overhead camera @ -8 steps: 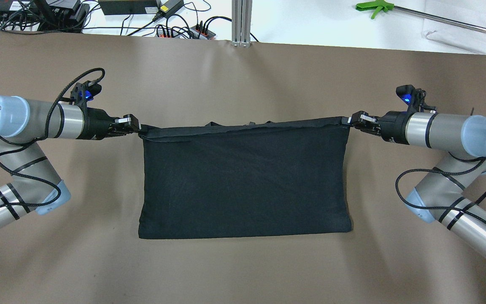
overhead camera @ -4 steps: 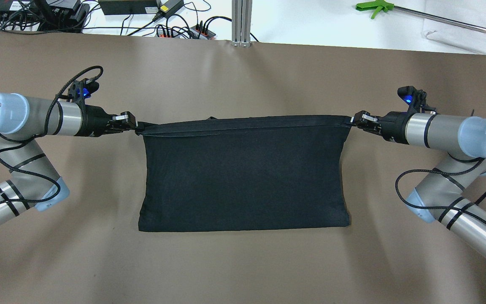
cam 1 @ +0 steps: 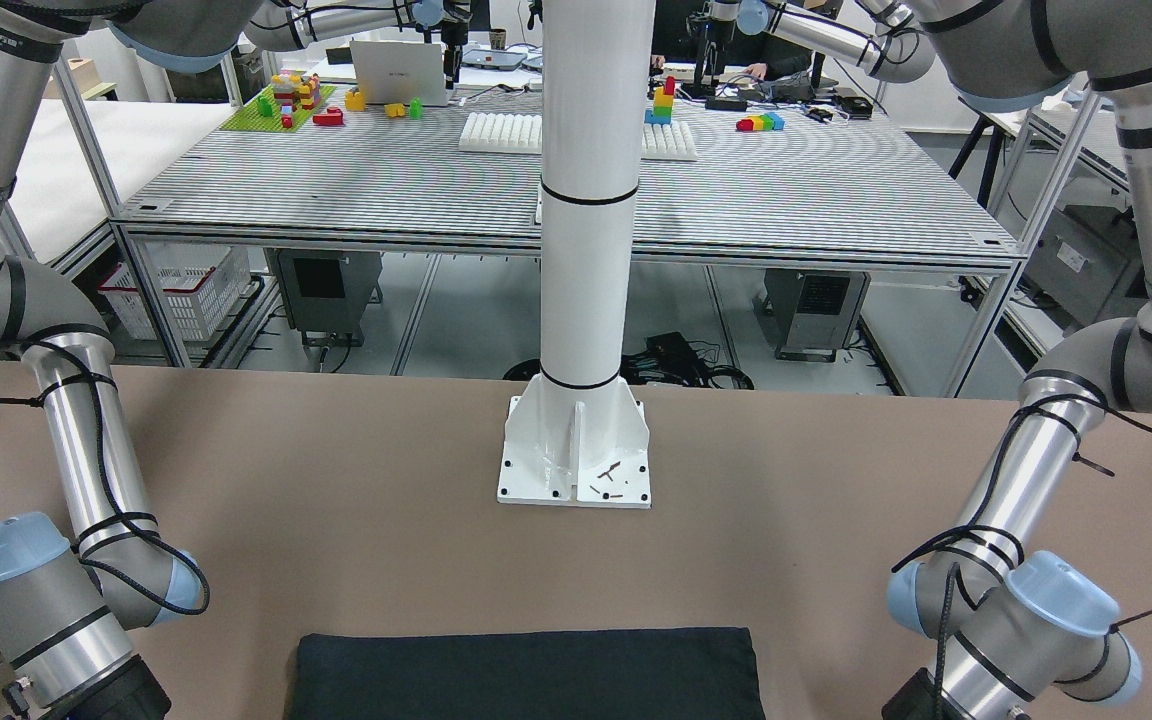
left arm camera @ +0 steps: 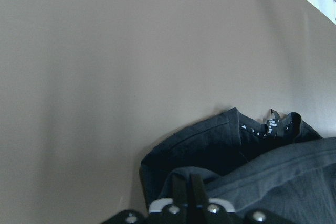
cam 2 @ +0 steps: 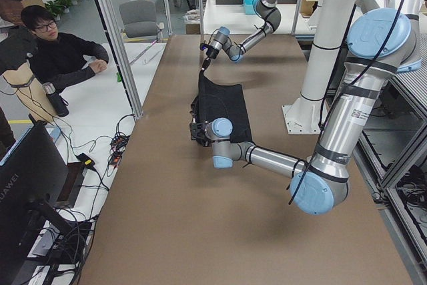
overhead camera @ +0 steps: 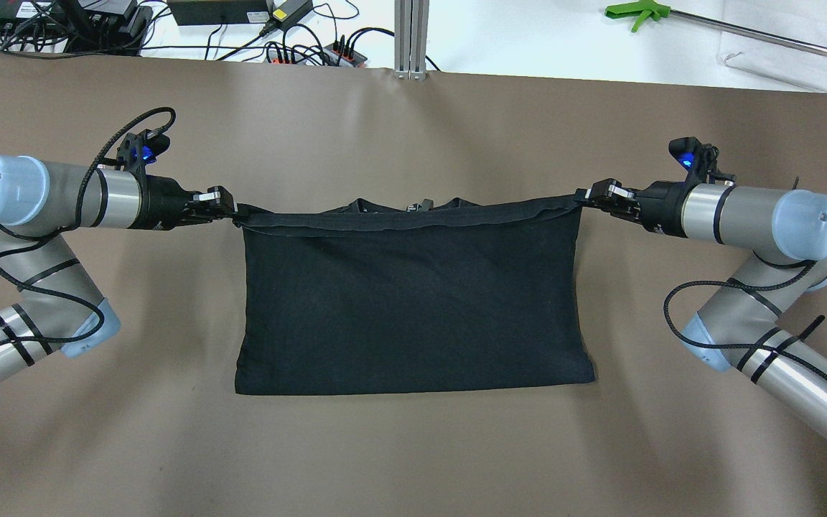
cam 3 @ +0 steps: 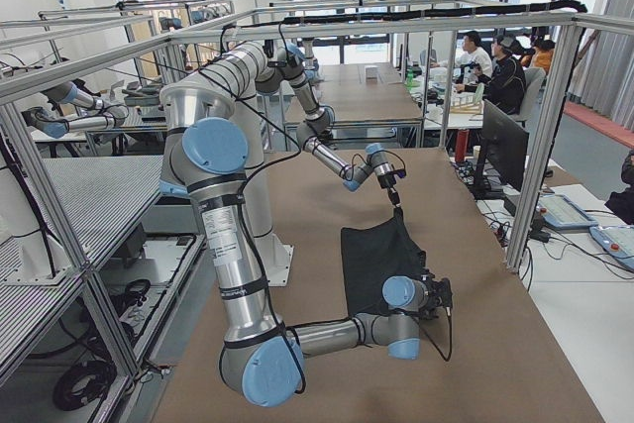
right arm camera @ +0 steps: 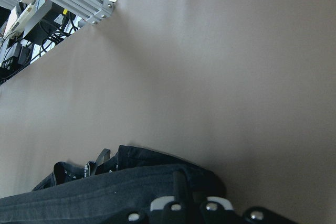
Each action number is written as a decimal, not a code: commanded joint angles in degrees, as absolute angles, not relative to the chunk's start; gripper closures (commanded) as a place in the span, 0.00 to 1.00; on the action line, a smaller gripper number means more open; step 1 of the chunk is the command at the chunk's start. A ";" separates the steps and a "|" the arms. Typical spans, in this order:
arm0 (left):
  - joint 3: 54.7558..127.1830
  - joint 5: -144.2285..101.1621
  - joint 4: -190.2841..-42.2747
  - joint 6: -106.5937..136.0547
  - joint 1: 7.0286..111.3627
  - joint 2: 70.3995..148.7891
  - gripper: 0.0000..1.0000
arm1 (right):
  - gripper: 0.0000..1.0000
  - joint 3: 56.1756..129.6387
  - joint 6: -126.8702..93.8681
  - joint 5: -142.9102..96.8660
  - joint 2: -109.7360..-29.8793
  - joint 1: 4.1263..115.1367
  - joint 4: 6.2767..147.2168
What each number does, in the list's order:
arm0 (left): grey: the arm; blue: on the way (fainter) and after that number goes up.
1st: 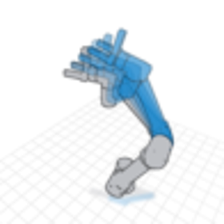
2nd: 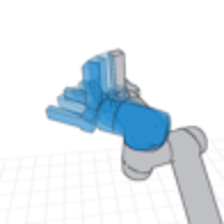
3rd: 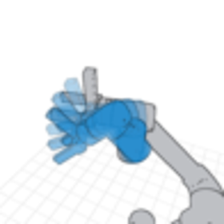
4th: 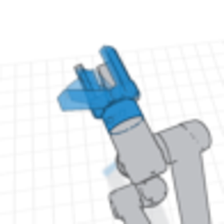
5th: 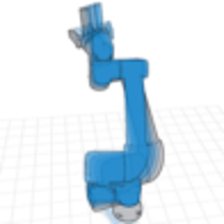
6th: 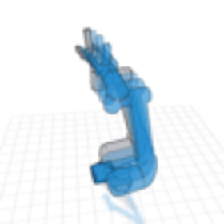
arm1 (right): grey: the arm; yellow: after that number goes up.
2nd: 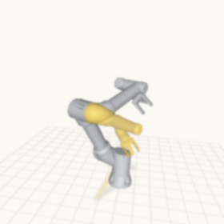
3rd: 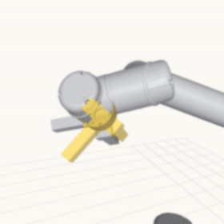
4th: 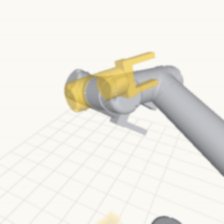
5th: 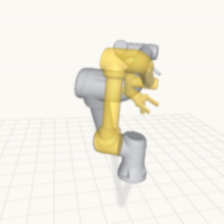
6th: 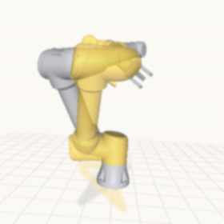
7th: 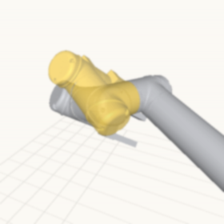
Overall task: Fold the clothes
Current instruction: 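Lay the held hem edge down near the collar with both grippers, then release the hem and move the right gripper to the folded shirt's near corner, then grasp the near corner of the folded shirt with the right gripper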
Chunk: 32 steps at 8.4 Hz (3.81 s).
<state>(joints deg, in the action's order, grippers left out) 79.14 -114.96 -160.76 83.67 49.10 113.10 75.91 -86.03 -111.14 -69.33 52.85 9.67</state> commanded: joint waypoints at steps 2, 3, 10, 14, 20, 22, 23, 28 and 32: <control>79.19 -112.50 -161.36 83.23 49.13 113.12 0.06 | 0.06 75.94 -86.22 -111.44 -69.35 53.00 12.47; 79.19 -112.50 -161.37 83.23 49.13 113.29 0.06 | 0.06 76.11 -86.39 -111.88 -69.26 53.00 12.57; 81.65 -112.41 -160.84 83.32 51.15 113.55 0.06 | 0.06 92.02 -88.49 -127.54 -80.67 47.57 32.08; 82.79 -112.50 -160.93 82.97 51.77 113.38 0.06 | 0.06 91.76 -88.95 -125.86 -83.40 41.67 31.47; 82.79 -112.41 -160.93 82.97 51.77 113.20 0.06 | 0.41 92.28 -88.95 -125.95 -86.13 38.58 25.49; 82.79 -112.32 -160.93 82.97 51.77 113.12 0.06 | 0.76 91.59 -88.95 -125.95 -86.48 38.67 25.49; 82.71 -112.32 -160.93 82.97 51.68 113.12 0.06 | 0.82 91.67 -88.95 -125.86 -87.35 38.58 25.49; 82.79 -112.24 -161.02 82.88 51.50 113.20 0.06 | 1.00 98.08 -92.36 -126.74 -88.50 38.58 25.58; 82.88 -112.24 -161.19 82.88 51.50 112.76 0.06 | 0.34 98.02 -91.76 -127.18 -90.53 39.37 26.45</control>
<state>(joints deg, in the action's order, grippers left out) 82.80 -112.28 -161.12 82.88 51.51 112.96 100.02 -92.31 -127.12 -90.25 38.54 25.90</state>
